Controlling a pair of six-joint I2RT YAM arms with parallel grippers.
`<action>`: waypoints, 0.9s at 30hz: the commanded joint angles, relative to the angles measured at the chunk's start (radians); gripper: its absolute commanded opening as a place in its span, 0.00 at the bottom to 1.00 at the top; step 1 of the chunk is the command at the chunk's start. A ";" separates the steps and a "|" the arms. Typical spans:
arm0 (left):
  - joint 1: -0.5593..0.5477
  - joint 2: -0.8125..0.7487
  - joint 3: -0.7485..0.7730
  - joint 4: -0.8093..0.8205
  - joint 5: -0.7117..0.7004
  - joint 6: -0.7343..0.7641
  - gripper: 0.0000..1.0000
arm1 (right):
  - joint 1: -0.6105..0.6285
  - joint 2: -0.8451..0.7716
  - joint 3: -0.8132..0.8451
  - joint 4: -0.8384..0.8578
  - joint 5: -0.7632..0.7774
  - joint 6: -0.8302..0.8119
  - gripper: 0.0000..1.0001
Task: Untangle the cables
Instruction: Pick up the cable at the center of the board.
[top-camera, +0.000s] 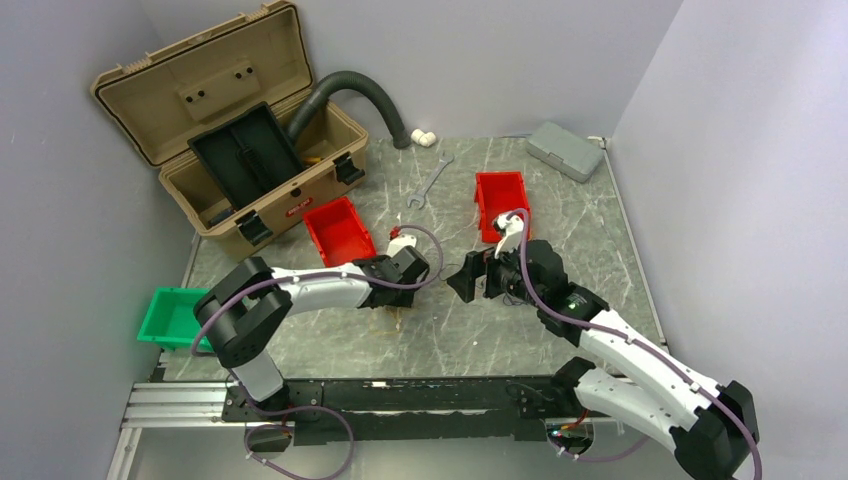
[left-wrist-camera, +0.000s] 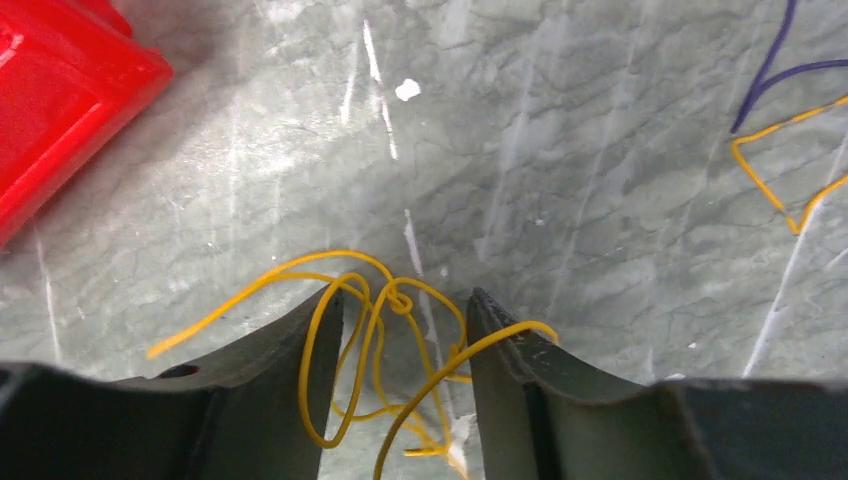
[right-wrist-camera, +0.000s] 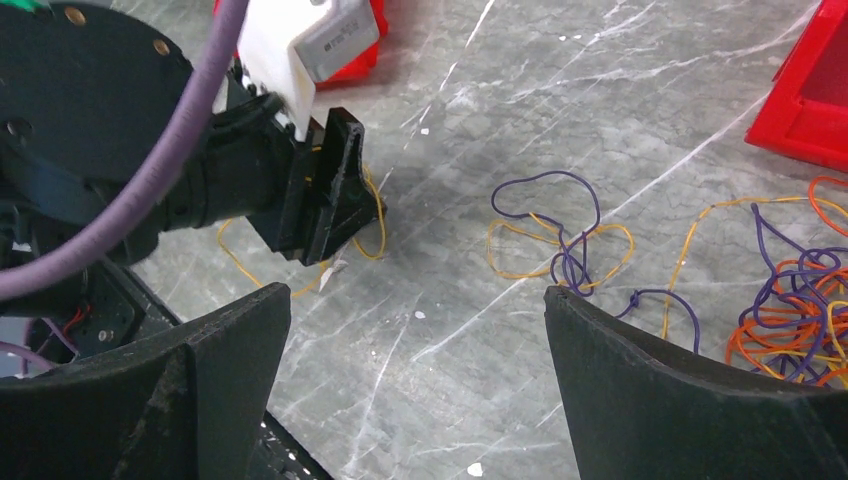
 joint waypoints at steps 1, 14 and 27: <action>-0.059 0.098 -0.003 -0.117 -0.097 -0.087 0.48 | 0.001 -0.033 0.025 0.014 0.023 0.006 1.00; -0.064 -0.006 -0.006 -0.114 0.014 -0.066 0.00 | 0.002 -0.073 0.031 -0.017 0.088 0.011 1.00; 0.078 -0.255 0.116 -0.352 0.191 0.176 0.00 | 0.002 -0.038 0.033 -0.017 0.090 0.011 1.00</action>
